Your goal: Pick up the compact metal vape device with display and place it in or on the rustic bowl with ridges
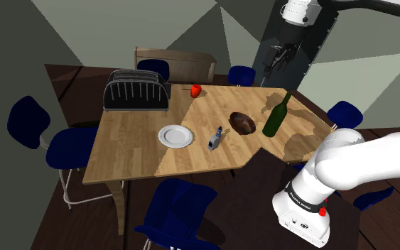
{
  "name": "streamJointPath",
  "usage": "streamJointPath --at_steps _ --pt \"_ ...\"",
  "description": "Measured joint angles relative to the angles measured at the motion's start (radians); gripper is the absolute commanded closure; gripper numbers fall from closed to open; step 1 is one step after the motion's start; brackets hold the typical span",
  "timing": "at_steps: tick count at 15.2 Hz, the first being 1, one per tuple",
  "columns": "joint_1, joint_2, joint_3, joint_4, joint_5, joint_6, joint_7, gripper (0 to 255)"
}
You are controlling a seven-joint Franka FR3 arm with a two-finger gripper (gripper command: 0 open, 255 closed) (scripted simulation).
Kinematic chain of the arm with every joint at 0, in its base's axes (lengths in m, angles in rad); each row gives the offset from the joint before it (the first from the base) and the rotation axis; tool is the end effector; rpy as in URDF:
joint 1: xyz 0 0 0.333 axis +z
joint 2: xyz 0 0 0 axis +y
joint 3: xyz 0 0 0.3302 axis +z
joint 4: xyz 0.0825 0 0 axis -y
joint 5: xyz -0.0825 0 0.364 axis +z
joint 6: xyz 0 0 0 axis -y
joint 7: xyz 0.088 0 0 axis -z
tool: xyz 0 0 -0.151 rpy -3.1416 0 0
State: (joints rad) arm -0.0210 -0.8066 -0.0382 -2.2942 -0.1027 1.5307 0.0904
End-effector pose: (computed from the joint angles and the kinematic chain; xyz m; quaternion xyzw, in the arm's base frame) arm 0.2677 -0.0356 0.5866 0.9965 -0.0722 0.0221 0.0370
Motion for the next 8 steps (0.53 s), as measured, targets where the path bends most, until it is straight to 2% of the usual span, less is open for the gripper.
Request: streamJointPath --at_steps 3,8 --pt "-0.003 0.007 -0.007 -0.034 -0.005 0.039 0.0 0" --pt "-0.009 0.063 -0.015 -0.142 -0.014 0.192 0.018 0"
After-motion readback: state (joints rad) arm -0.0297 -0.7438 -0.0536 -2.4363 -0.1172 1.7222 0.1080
